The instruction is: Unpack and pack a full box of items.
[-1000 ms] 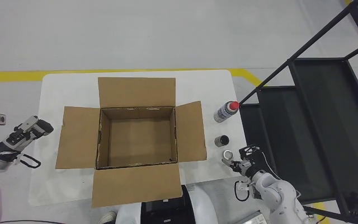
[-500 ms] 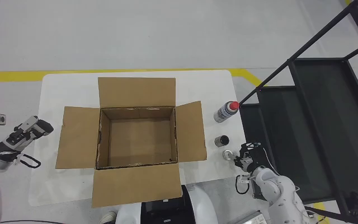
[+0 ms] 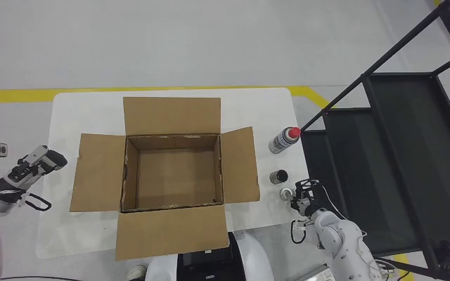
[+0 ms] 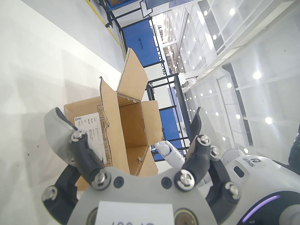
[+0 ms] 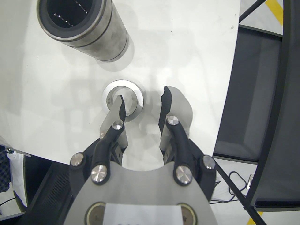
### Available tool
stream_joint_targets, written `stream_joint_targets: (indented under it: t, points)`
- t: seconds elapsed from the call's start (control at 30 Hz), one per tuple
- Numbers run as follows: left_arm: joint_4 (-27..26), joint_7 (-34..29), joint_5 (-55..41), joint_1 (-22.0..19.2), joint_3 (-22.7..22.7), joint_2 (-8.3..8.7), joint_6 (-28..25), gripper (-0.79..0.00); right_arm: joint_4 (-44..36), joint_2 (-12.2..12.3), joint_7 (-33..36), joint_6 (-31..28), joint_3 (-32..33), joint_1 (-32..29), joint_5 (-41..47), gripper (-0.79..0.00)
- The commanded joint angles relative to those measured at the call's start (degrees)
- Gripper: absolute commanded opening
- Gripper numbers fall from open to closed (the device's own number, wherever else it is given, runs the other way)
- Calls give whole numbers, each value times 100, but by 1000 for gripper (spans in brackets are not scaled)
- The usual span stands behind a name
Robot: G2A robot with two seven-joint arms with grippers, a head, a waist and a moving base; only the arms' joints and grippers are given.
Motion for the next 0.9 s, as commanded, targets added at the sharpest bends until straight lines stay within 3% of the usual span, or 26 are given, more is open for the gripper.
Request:
stream_joint_targets:
  t: [0.0,0.07,0.2,0.3,0.5,0.87]
  points:
    - [0,0,0,0,0,0,0,0,11,4,10,28,-53,7,-24,-508]
    - [0,0,0,0,0,0,0,0,24,9,19,35,-85,21,-23,-539]
    - [0,0,0,0,0,0,0,0,44,28,38,57,-108,48,14,-705]
    - [0,0,0,0,0,0,0,0,18,43,77,122,-107,67,12,-785]
    - [0,0,0,0,0,0,0,0,-386,77,-148,234,34,-169,54,-785]
    - [0,0,0,0,0,0,0,0,-2214,124,-816,-185,734,-1443,882,-785]
